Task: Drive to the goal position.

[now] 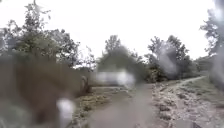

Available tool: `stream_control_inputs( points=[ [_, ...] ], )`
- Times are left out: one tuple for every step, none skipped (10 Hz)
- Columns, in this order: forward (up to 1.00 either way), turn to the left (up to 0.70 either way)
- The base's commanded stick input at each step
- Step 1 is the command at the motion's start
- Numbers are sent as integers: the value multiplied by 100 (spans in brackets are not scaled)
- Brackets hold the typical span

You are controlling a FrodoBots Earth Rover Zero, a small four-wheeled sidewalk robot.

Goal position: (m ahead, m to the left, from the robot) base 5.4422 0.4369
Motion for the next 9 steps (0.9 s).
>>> stream_control_inputs(
  points=[
    [45, 0],
    [45, 0],
    [45, 0],
    [45, 0],
    [45, 0],
    [45, 0],
    [45, 0],
    [45, -8],
    [45, -27]
  ],
)
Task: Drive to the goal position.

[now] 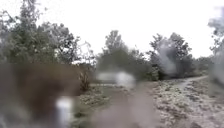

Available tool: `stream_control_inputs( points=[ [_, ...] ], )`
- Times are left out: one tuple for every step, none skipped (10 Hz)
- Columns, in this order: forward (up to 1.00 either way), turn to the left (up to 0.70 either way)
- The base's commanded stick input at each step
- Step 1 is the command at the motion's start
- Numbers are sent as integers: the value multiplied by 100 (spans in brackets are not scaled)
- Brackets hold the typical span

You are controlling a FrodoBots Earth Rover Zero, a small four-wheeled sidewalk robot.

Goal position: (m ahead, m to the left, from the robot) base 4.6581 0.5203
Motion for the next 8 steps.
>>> stream_control_inputs(
  points=[
    [45, -27],
    [45, -27],
    [45, -27],
    [45, -27],
    [45, -27],
    [45, -27],
    [45, -27],
    [45, -27]
  ],
)
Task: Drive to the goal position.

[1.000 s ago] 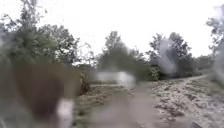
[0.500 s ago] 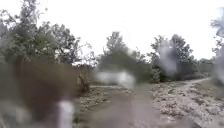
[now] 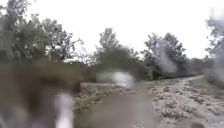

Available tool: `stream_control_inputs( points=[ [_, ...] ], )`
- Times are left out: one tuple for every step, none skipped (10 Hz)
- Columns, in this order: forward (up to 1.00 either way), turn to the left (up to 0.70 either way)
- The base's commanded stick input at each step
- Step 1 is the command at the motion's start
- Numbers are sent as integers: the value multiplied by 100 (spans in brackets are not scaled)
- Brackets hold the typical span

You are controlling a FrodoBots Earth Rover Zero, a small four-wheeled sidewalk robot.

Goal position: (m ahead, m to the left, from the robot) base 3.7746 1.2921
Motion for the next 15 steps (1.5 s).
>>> stream_control_inputs(
  points=[
    [45, -27],
    [45, -27],
    [45, -10],
    [45, 0],
    [45, 0],
    [45, 0],
    [45, 0],
    [45, 0],
    [45, 0],
    [45, 0],
    [45, 0],
    [45, 0],
    [45, 0],
    [45, 0],
    [45, 0]
  ],
)
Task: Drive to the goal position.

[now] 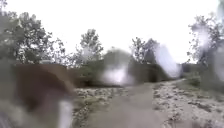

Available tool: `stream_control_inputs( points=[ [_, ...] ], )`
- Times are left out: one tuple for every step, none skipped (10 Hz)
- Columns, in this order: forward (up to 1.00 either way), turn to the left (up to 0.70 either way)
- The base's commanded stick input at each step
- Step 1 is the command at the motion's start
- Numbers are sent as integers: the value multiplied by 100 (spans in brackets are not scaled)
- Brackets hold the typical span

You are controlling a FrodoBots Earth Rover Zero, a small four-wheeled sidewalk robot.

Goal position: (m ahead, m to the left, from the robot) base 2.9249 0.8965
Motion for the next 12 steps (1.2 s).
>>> stream_control_inputs(
  points=[
    [45, 0],
    [45, 0],
    [45, 0],
    [45, 0],
    [45, 0],
    [45, 0],
    [45, 0],
    [45, 0],
    [45, 0],
    [45, 0],
    [45, 0],
    [45, 0]
  ],
)
